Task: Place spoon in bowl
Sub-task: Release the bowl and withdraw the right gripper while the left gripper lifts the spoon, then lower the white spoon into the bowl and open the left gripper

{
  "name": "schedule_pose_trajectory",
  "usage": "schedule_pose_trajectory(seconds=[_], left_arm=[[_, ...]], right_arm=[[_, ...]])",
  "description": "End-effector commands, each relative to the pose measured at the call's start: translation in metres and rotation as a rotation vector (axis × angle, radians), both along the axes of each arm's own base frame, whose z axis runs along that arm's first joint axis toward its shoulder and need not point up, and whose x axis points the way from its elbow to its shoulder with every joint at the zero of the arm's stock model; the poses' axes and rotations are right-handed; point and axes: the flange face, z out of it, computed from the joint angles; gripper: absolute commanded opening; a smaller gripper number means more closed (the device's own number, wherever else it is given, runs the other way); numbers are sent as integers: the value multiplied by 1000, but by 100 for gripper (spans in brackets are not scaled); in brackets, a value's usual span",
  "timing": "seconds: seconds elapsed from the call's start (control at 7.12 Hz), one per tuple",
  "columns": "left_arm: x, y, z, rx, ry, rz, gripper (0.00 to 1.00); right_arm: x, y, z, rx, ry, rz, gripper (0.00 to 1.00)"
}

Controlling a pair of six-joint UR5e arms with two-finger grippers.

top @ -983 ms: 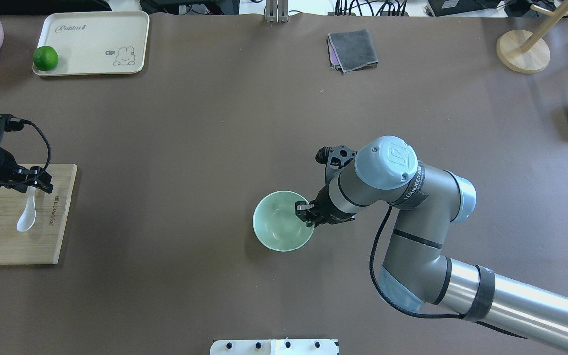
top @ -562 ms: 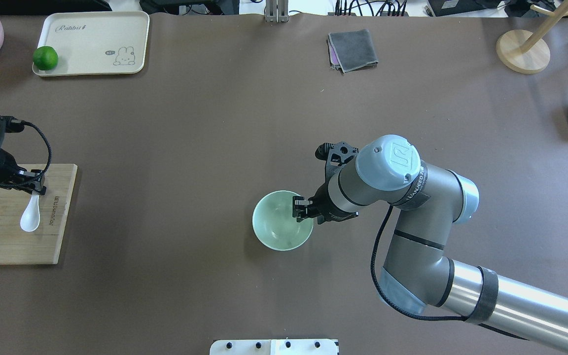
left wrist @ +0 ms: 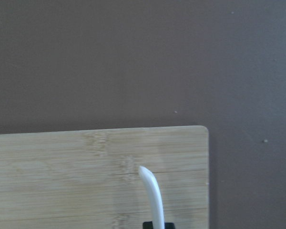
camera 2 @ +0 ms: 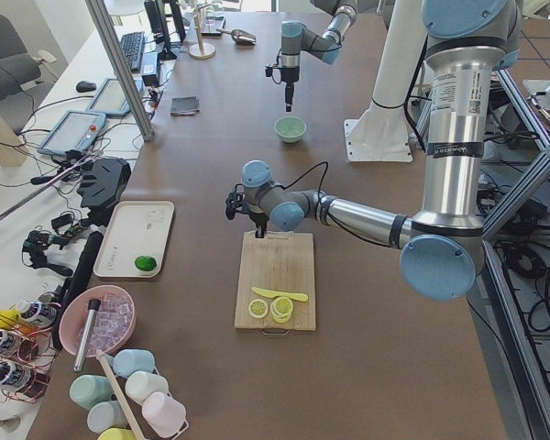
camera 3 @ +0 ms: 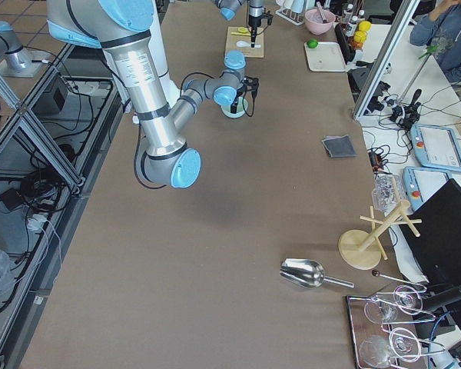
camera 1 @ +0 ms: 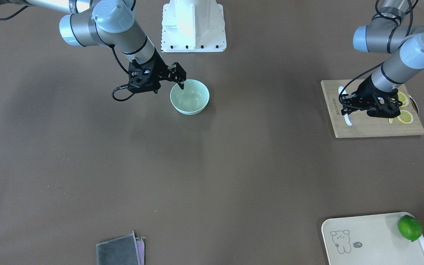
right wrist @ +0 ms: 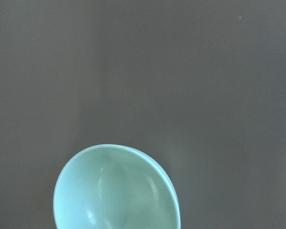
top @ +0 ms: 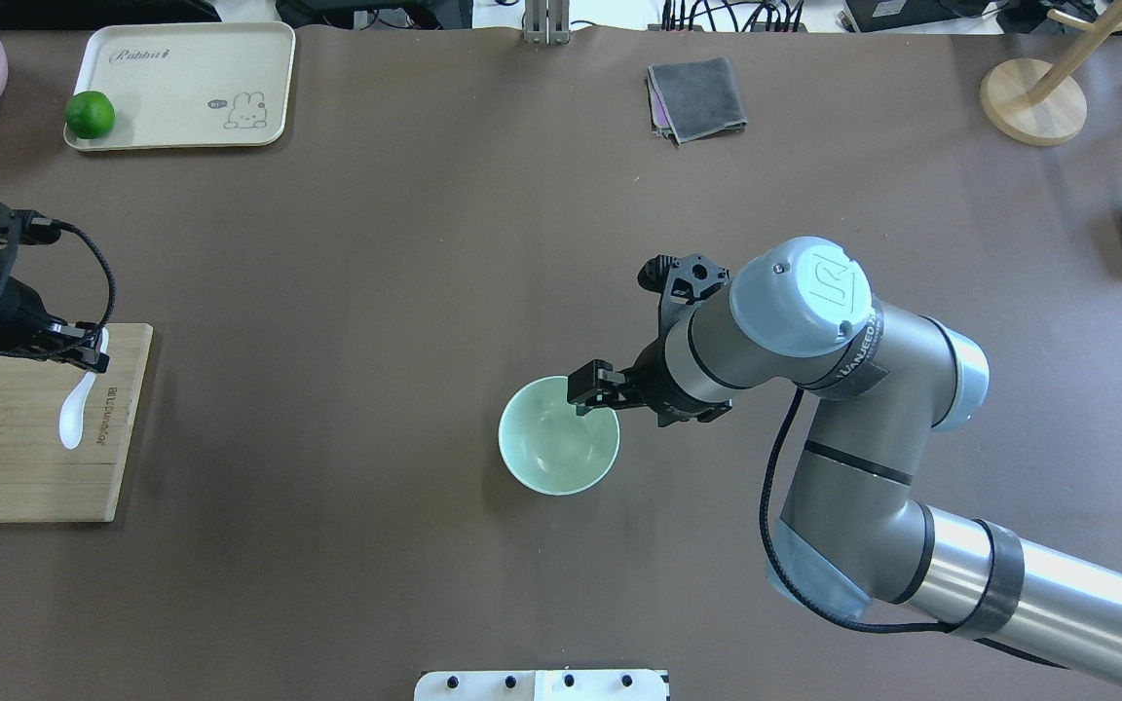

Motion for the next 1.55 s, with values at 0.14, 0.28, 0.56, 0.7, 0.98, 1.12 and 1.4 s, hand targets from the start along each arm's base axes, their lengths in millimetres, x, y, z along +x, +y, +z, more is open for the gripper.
schedule_pose_trajectory(seconds=[0.14,0.28,0.56,0.7,0.98,1.12,1.4], left_arm=[[50,-32,-149,-88,151,-99,0],[97,-24,-193,-147,169,-93,0],[167,-6,-273,-175,168,-140,0],[211,10,-297,-187,168,-143,0],[278,17,-335,-204,162,-184,0],[302,29,-339,-197,150,-195,0],[313,40,-338,-170,159,-197,63]], right_arm=[[85,-46,51,9,53,3,100],[116,-61,80,51,80,-21,100],[179,-83,136,105,122,-64,100],[204,-86,159,124,143,-78,100],[238,-81,205,165,192,-111,100],[256,-80,221,182,211,-121,100],[265,-80,229,180,220,-115,100]])
